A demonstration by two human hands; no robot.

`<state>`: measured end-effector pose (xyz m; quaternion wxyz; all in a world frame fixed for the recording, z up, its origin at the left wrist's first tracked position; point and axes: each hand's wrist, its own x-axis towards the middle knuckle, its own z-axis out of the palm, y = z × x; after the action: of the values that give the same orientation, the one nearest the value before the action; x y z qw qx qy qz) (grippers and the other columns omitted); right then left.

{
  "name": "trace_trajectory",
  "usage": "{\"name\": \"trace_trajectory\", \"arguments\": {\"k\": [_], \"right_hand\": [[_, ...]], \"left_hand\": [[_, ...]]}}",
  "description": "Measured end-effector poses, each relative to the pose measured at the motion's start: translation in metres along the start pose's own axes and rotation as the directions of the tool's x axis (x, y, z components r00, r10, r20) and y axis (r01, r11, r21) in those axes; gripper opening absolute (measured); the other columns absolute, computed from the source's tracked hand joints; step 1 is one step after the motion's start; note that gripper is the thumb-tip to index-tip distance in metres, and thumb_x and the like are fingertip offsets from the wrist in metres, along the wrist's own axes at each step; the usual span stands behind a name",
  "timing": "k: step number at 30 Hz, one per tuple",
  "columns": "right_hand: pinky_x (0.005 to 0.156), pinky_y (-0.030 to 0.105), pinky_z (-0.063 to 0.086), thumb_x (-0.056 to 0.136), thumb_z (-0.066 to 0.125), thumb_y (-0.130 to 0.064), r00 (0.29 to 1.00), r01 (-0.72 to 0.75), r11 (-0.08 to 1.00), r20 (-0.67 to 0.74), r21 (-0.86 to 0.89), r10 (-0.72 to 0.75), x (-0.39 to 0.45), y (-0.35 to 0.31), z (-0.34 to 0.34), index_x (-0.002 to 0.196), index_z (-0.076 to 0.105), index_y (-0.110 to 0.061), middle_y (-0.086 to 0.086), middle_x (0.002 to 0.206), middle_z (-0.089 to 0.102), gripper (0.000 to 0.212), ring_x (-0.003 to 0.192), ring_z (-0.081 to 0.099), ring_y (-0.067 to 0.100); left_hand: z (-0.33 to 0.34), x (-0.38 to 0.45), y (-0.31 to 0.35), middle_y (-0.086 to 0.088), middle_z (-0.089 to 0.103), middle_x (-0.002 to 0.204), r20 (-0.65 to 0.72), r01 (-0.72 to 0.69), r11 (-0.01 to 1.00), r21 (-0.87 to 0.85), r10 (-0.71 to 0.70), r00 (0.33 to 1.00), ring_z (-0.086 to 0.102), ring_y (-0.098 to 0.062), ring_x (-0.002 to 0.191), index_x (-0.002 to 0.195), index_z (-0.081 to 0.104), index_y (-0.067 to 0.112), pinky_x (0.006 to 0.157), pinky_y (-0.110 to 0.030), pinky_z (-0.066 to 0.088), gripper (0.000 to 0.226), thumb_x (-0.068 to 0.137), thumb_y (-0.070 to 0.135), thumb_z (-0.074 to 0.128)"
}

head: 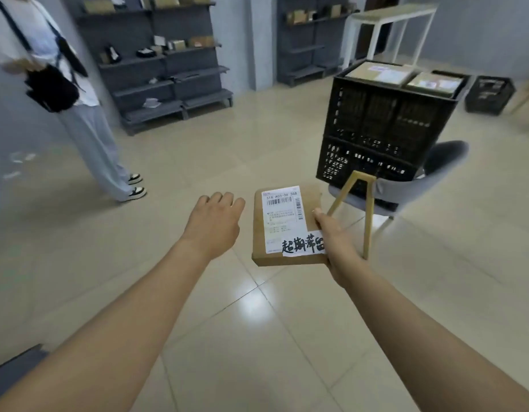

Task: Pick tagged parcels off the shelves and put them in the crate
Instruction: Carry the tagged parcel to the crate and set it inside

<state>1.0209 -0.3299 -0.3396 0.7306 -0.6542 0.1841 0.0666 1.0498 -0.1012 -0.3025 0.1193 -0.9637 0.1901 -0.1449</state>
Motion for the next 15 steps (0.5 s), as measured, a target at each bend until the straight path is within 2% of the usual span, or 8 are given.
{"name": "trace_trajectory", "arguments": {"k": [2, 5, 8, 9, 12, 13, 15], "right_hand": [[0.091, 0.046, 0.056, 0.069, 0.053, -0.07, 0.998, 0.016, 1.0, -0.055, 0.005, -0.015, 0.022, -0.021, -0.049, 0.121, 0.062, -0.024, 0.005, 0.108, 0.075, 0.07, 0.096, 0.073, 0.026], [0.09, 0.046, 0.057, 0.08, 0.052, -0.063, 0.991, 0.039, 0.999, -0.133, 0.034, -0.034, 0.06, -0.048, -0.11, 0.12, 0.064, -0.024, 0.004, 0.107, 0.076, 0.057, 0.096, 0.073, 0.026], [0.068, 0.034, 0.057, 0.088, 0.05, -0.058, 0.977, 0.049, 0.997, -0.21, 0.067, -0.034, 0.104, -0.068, -0.156, 0.122, 0.063, -0.024, 0.004, 0.108, 0.075, 0.05, 0.093, 0.073, 0.024], [0.068, 0.033, 0.056, 0.088, 0.049, -0.058, 0.972, 0.051, 0.996, -0.234, 0.068, -0.034, 0.121, -0.075, -0.168, 0.122, 0.063, -0.024, 0.004, 0.107, 0.076, 0.05, 0.093, 0.073, 0.024], [0.091, 0.042, 0.055, 0.079, 0.051, -0.066, 0.951, 0.052, 0.995, -0.308, 0.088, -0.023, 0.181, -0.095, -0.198, 0.123, 0.062, -0.026, 0.002, 0.109, 0.075, 0.061, 0.097, 0.073, 0.022], [0.094, 0.043, 0.055, 0.081, 0.051, -0.065, 0.944, 0.056, 0.994, -0.331, 0.097, -0.021, 0.204, -0.102, -0.205, 0.122, 0.063, -0.025, 0.002, 0.107, 0.076, 0.058, 0.096, 0.073, 0.021], [0.087, 0.037, 0.057, 0.092, 0.05, -0.056, 0.935, 0.068, 0.992, -0.354, 0.109, -0.025, 0.255, -0.121, -0.216, 0.118, 0.063, -0.023, 0.001, 0.098, 0.078, 0.044, 0.09, 0.075, 0.02]], "left_hand": [[0.002, 0.054, 0.039, -0.004, 0.062, 0.085, -0.023, -0.077, 0.997, 0.003, 0.077, 0.997, 0.061, -0.028, 0.079, 0.097, 0.065, 0.015, 0.067, -0.036, 0.044, 0.03, 0.067, 0.014, 0.069], [0.003, 0.129, 0.088, -0.004, 0.062, 0.081, -0.064, -0.185, 0.982, -0.023, 0.183, 0.981, 0.061, -0.028, 0.074, 0.091, 0.064, 0.014, 0.064, -0.036, 0.044, 0.03, 0.062, 0.013, 0.072], [0.012, 0.199, 0.124, -0.005, 0.063, 0.082, -0.066, -0.256, 0.965, -0.052, 0.253, 0.965, 0.062, -0.029, 0.074, 0.094, 0.066, 0.014, 0.063, -0.036, 0.046, 0.033, 0.062, 0.014, 0.073], [0.017, 0.223, 0.133, -0.005, 0.063, 0.082, -0.067, -0.276, 0.959, -0.057, 0.272, 0.96, 0.062, -0.029, 0.075, 0.095, 0.065, 0.014, 0.064, -0.037, 0.046, 0.034, 0.062, 0.015, 0.073], [0.038, 0.3, 0.152, -0.005, 0.063, 0.085, -0.088, -0.314, 0.946, -0.084, 0.307, 0.948, 0.062, -0.029, 0.079, 0.098, 0.064, 0.014, 0.066, -0.037, 0.046, 0.032, 0.066, 0.016, 0.071], [0.045, 0.327, 0.155, -0.005, 0.063, 0.086, -0.096, -0.32, 0.943, -0.096, 0.311, 0.946, 0.062, -0.03, 0.081, 0.099, 0.064, 0.014, 0.067, -0.038, 0.045, 0.031, 0.068, 0.015, 0.07], [0.057, 0.386, 0.158, -0.006, 0.063, 0.086, -0.105, -0.328, 0.937, -0.122, 0.316, 0.943, 0.062, -0.031, 0.08, 0.099, 0.064, 0.014, 0.067, -0.038, 0.045, 0.03, 0.07, 0.014, 0.069]]}}
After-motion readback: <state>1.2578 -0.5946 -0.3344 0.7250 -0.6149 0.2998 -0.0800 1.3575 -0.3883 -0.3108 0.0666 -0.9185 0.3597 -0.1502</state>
